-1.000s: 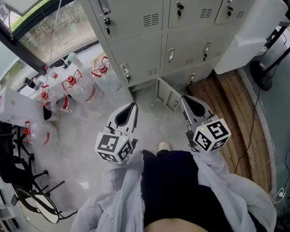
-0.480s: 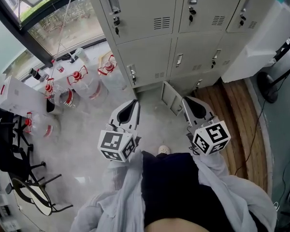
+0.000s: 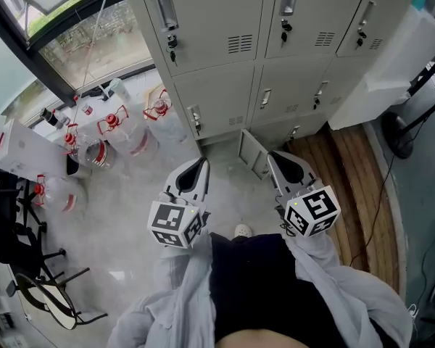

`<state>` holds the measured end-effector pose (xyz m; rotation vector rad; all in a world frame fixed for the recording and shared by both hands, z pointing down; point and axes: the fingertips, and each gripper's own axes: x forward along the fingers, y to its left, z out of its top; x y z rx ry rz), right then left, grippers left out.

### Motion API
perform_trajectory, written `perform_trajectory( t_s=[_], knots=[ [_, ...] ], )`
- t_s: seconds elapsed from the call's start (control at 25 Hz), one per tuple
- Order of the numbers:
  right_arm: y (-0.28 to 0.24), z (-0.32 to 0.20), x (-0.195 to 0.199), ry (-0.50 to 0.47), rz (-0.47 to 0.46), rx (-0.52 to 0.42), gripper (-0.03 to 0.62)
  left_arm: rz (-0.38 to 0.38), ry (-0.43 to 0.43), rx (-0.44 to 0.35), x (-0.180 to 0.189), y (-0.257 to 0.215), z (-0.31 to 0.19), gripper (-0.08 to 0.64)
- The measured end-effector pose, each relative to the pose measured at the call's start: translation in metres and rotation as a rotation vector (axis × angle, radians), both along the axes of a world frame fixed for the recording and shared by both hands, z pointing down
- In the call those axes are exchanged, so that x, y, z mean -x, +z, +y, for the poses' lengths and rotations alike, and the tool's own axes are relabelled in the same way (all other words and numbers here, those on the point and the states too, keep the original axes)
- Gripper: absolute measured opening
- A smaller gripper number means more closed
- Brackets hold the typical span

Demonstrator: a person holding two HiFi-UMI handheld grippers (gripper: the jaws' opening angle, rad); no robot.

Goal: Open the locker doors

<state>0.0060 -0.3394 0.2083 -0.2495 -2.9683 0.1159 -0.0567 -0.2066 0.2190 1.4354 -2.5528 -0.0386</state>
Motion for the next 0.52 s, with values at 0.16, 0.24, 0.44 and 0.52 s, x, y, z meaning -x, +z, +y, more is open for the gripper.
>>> perform_trajectory(
  t_s=[0.16, 0.24, 0.44, 0.52],
  knots=[
    [0.0009, -0.0011, -0.0020, -0.002, 0.000, -0.006, -0.002, 0.002, 0.006, 0.006, 0.0000, 0.0018, -0.0030, 0.009],
    [0.0018, -0.0030, -0.0031, 0.001, 0.003, -0.007, -0.002, 0.001, 0.009, 0.006, -0.0002, 0.0015, -0.0050, 0.009],
    [0.0051, -0.0025, -0.0057, 0.004, 0.013, -0.006, -0.002, 0.007, 0.009, 0.011, -0.0031, 0.0048, -0.0034, 0.009],
    [0.0068, -0.0013, -0.0061, 0.002, 0.015, -0.006, -0.002, 0.010, 0.007, 0.015, -0.0037, 0.0072, -0.0021, 0.009]
  ],
)
